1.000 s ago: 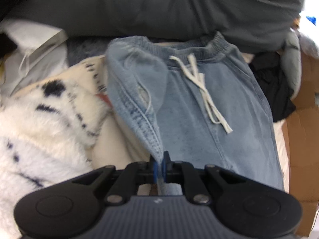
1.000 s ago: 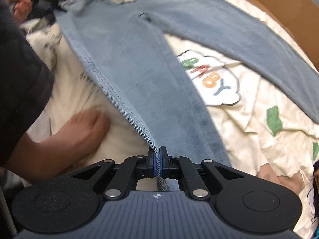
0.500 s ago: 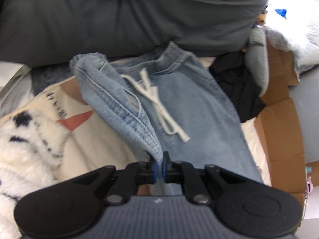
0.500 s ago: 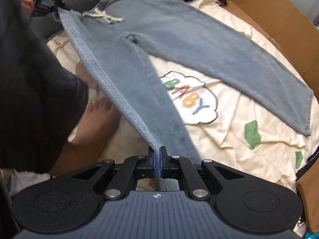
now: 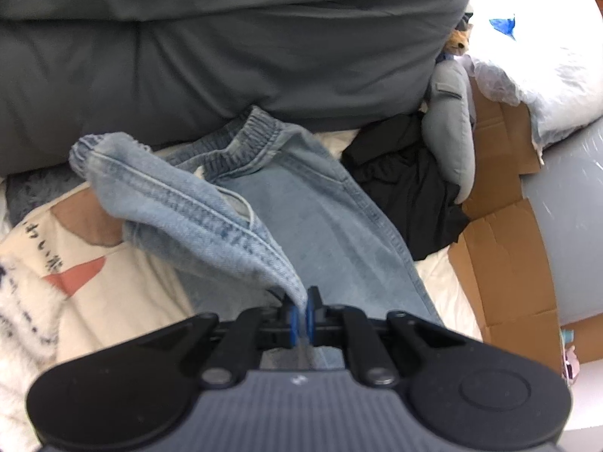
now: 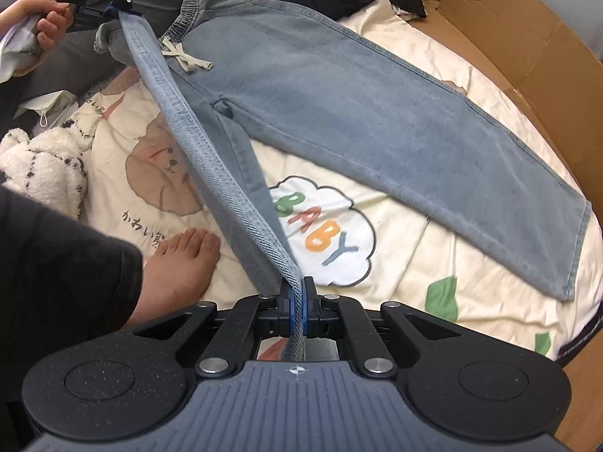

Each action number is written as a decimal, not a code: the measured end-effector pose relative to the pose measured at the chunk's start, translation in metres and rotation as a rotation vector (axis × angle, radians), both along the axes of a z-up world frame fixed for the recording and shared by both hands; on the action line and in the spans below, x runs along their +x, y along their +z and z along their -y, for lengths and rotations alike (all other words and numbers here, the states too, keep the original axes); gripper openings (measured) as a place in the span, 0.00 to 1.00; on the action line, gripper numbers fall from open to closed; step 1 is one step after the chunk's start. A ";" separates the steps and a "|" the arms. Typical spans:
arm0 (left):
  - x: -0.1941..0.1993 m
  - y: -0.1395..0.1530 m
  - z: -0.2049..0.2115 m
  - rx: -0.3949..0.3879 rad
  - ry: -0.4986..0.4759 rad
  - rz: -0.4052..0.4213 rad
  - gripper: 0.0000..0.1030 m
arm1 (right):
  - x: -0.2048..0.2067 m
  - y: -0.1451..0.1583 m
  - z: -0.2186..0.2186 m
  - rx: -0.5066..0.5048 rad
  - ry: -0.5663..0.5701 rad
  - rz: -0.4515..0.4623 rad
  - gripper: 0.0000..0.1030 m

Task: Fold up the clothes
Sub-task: 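Lift the pinched seam with the right gripper while the left gripper lifts the waistband, then lay the jeans side down and open both grippers to release it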

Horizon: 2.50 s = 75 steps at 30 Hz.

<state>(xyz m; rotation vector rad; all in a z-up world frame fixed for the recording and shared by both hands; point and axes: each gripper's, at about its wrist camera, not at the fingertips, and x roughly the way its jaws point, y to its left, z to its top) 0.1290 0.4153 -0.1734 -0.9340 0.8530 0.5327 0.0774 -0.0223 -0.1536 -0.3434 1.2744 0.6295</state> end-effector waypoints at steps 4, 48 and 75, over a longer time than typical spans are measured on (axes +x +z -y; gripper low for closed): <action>0.020 -0.004 0.001 0.009 -0.003 0.019 0.05 | 0.029 0.000 0.005 0.005 0.012 0.010 0.01; 0.218 -0.120 -0.020 0.066 -0.034 -0.005 0.05 | 0.333 -0.120 0.019 -0.074 -0.101 0.045 0.01; 0.245 -0.123 0.008 0.170 -0.268 -0.031 0.32 | 0.379 -0.165 0.025 -0.102 -0.298 0.018 0.33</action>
